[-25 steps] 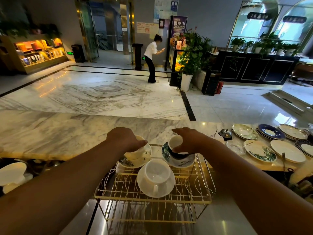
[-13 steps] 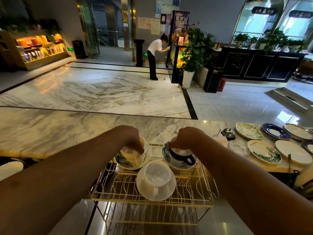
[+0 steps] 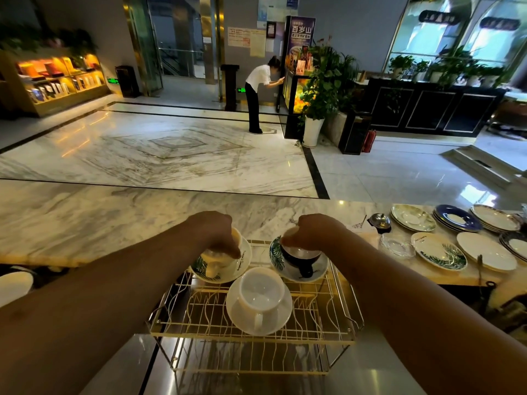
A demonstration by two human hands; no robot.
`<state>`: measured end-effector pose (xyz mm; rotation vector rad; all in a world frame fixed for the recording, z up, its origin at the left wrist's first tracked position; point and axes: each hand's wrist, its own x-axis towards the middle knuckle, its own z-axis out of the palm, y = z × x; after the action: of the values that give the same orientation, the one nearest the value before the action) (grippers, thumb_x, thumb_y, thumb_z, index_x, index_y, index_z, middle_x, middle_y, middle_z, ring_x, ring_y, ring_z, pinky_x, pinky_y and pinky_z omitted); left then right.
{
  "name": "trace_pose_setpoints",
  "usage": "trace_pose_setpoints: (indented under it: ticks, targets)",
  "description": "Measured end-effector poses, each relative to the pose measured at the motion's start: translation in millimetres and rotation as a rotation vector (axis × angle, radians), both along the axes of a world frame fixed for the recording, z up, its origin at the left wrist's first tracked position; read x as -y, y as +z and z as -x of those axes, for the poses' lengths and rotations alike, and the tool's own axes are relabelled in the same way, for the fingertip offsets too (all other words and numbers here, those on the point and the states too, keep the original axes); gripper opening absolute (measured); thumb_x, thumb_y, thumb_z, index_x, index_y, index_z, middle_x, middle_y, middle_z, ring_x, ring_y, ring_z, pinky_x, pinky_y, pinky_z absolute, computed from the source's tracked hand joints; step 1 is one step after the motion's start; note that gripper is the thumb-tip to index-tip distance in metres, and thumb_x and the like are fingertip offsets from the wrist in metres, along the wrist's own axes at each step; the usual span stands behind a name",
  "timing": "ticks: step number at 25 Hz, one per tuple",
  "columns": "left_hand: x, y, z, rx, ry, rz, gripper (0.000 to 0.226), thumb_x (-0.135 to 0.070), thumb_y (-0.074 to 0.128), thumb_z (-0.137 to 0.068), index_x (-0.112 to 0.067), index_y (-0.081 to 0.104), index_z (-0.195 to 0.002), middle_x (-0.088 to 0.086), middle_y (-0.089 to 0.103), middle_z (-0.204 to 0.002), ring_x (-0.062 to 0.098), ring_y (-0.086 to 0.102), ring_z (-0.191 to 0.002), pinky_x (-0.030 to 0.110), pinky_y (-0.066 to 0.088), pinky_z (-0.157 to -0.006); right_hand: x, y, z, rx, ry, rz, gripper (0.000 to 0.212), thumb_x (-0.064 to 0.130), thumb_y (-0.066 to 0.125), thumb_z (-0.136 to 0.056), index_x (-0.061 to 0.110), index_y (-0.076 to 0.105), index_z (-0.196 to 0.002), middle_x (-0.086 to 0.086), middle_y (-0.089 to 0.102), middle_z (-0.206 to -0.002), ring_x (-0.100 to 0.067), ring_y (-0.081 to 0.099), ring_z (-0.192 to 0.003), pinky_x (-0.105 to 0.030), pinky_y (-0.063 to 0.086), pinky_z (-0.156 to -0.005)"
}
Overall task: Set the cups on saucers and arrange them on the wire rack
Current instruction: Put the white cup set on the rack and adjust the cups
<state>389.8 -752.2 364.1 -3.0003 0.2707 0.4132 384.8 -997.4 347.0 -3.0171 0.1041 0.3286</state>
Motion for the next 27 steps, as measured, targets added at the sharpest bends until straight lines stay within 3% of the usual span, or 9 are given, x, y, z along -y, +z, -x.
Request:
trace_pose_setpoints:
  ticks: [3,6,9,11,15,19,23,27]
  targets:
    - [-0.8,3.3,3.6,0.012,-0.010,0.015,0.101,-0.073,0.078,-0.061,-0.022,0.051,-0.144,0.001,0.065,-0.133,0.025,0.063,-0.113,0.039,0.055,-0.088,-4.7,1.4,4.0,0.031,-0.060,0.021,0.084,0.082,0.057,-0.065,0.019,0.066,-0.120,-0.003,0.065,-0.097,-0.025,0.061,-0.092,-0.040,0.052,-0.078]
    - [-10.3,0.5,23.8,0.107,0.062,0.195,0.110,-0.078,0.077,-0.062,-0.023,0.042,-0.151,0.007,0.052,-0.149,0.030,0.054,-0.129,0.044,0.052,-0.100,-5.3,5.1,26.9,0.190,-0.120,-0.057,0.086,0.082,0.054,-0.073,0.016,0.057,-0.128,-0.010,0.067,-0.114,-0.030,0.065,-0.103,-0.041,0.052,-0.077]
    - [-36.3,-24.2,62.3,0.389,0.199,0.575,0.078,-0.072,0.074,-0.067,-0.027,0.057,-0.129,0.005,0.063,-0.125,0.025,0.063,-0.107,0.038,0.053,-0.081,1.1,-15.0,72.6,0.499,-0.244,-0.405,0.062,0.079,0.050,-0.077,0.029,0.054,-0.113,0.000,0.068,-0.100,-0.016,0.068,-0.082,-0.038,0.061,-0.069]
    - [-48.2,-44.2,89.0,0.406,0.291,0.675,0.054,-0.070,0.069,-0.071,-0.033,0.058,-0.109,-0.005,0.068,-0.100,0.013,0.065,-0.083,0.031,0.051,-0.066,0.4,-35.3,98.7,0.475,-0.272,-0.461,0.047,0.077,0.051,-0.076,0.034,0.053,-0.096,0.011,0.063,-0.083,-0.002,0.063,-0.068,-0.028,0.058,-0.057]
    - [-47.2,-70.1,108.1,0.297,0.341,0.661,0.029,-0.064,0.066,-0.084,-0.037,0.058,-0.089,-0.016,0.066,-0.082,0.003,0.061,-0.072,0.026,0.044,-0.056,-6.2,-61.2,114.8,0.434,-0.251,-0.518,0.038,0.054,0.069,-0.084,0.026,0.067,-0.110,0.013,0.072,-0.094,0.003,0.060,-0.072,-0.022,0.050,-0.058]
    - [-44.1,-80.0,102.9,0.305,0.308,0.694,0.018,-0.049,0.068,-0.093,-0.032,0.064,-0.087,-0.016,0.062,-0.073,0.001,0.059,-0.068,0.026,0.041,-0.055,-7.9,-63.1,115.2,0.431,-0.267,-0.510,0.024,0.042,0.066,-0.091,0.023,0.074,-0.103,0.005,0.077,-0.091,-0.003,0.065,-0.068,-0.036,0.061,-0.064]
    - [-40.8,-80.6,103.6,0.292,0.308,0.719,0.015,-0.046,0.069,-0.094,-0.035,0.062,-0.084,-0.015,0.064,-0.073,0.004,0.062,-0.068,0.028,0.047,-0.058,-9.6,-61.0,117.7,0.416,-0.273,-0.541,0.024,0.039,0.064,-0.094,0.019,0.075,-0.101,0.003,0.076,-0.087,-0.009,0.068,-0.067,-0.042,0.063,-0.065]
    - [-41.9,-73.8,118.7,0.348,0.352,0.827,0.020,-0.053,0.068,-0.092,-0.038,0.057,-0.100,-0.017,0.066,-0.087,0.009,0.070,-0.077,0.031,0.053,-0.064,-13.2,-47.2,134.9,0.526,-0.277,-0.571,0.024,0.051,0.060,-0.093,0.030,0.068,-0.100,0.012,0.071,-0.089,-0.003,0.067,-0.074,-0.035,0.062,-0.066]
